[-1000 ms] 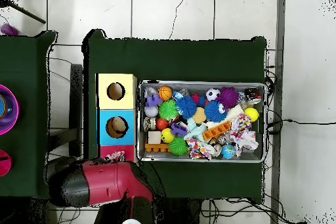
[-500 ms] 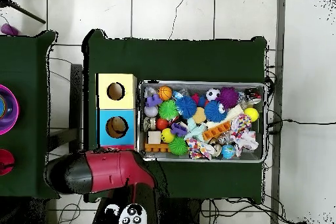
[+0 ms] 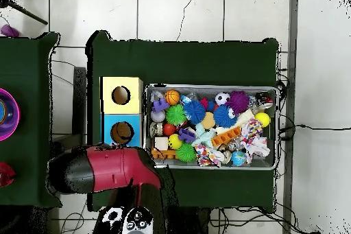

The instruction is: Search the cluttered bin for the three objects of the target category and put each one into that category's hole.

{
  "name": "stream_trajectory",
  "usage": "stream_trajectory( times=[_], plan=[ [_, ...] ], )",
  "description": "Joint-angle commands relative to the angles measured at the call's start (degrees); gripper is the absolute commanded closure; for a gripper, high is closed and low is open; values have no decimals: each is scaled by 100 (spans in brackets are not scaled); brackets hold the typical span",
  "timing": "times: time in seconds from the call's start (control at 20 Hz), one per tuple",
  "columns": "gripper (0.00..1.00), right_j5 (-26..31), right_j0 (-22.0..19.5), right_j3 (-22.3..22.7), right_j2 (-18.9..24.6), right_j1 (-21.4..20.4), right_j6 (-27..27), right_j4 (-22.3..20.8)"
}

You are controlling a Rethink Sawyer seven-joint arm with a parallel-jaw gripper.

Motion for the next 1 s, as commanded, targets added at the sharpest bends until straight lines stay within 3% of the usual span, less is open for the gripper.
stream_trajectory(
  times=[0.05,0.25,0.35,1.0],
  plan=[
    [100,1228,36,-533,-11,-244,633,-106],
    [100,2360,137,-850,-94,-609,671,-126],
    [100,2497,124,-903,-77,-641,645,-148],
    [100,2160,-90,-1374,273,-27,466,-212]
  ],
)
